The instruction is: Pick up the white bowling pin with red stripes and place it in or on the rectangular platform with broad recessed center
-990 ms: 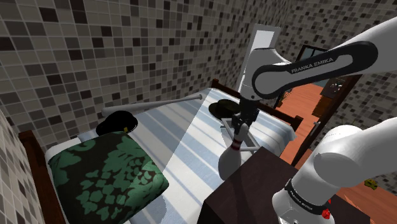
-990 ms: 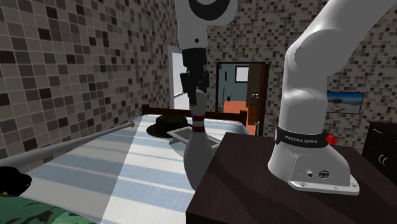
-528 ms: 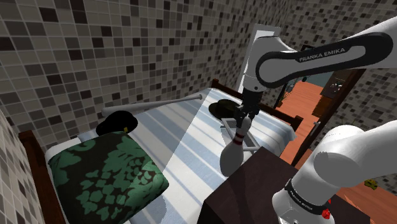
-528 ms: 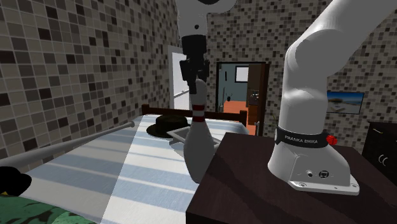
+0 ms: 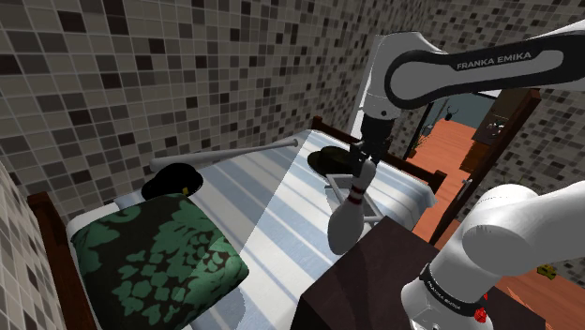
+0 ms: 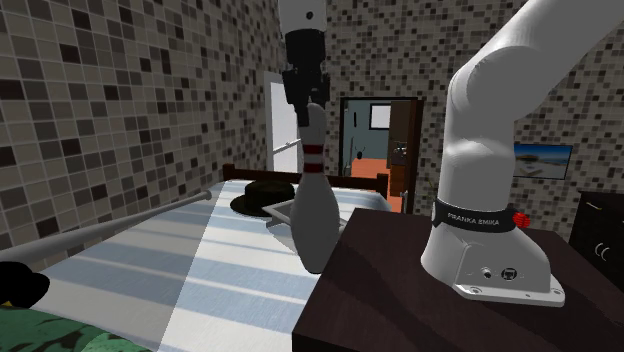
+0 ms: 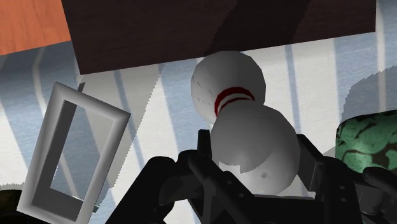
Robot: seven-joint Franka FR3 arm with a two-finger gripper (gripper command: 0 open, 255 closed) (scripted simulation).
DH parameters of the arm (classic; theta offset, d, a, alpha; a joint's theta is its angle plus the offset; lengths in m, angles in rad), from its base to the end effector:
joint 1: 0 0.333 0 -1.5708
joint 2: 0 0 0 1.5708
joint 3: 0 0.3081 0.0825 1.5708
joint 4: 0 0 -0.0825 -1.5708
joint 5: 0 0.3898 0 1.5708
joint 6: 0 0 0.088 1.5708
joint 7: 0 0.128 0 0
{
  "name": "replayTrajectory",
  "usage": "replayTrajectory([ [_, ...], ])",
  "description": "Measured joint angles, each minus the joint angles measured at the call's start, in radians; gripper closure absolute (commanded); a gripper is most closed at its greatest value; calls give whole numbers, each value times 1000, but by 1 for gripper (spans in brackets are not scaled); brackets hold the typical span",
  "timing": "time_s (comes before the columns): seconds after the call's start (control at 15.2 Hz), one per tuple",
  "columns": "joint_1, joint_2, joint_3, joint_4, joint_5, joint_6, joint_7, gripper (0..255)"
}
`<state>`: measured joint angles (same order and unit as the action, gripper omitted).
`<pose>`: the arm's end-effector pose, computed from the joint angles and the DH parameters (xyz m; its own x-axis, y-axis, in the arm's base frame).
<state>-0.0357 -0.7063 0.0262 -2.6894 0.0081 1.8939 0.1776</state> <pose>0.3292 -0.0032 0.4049 0.9768 -0.1961 -0.0861 -0.1946 -0.9806 0.0252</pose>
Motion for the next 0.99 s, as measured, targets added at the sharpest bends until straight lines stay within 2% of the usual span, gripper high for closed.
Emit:
replayTrajectory([
  [0.4,-1,-14,-2,67,-2,-81,-2,255],
  [0.66,-35,23,-57,137,-44,-113,-65,255],
  [0.99,-76,142,-137,281,-94,-134,-163,255],
])
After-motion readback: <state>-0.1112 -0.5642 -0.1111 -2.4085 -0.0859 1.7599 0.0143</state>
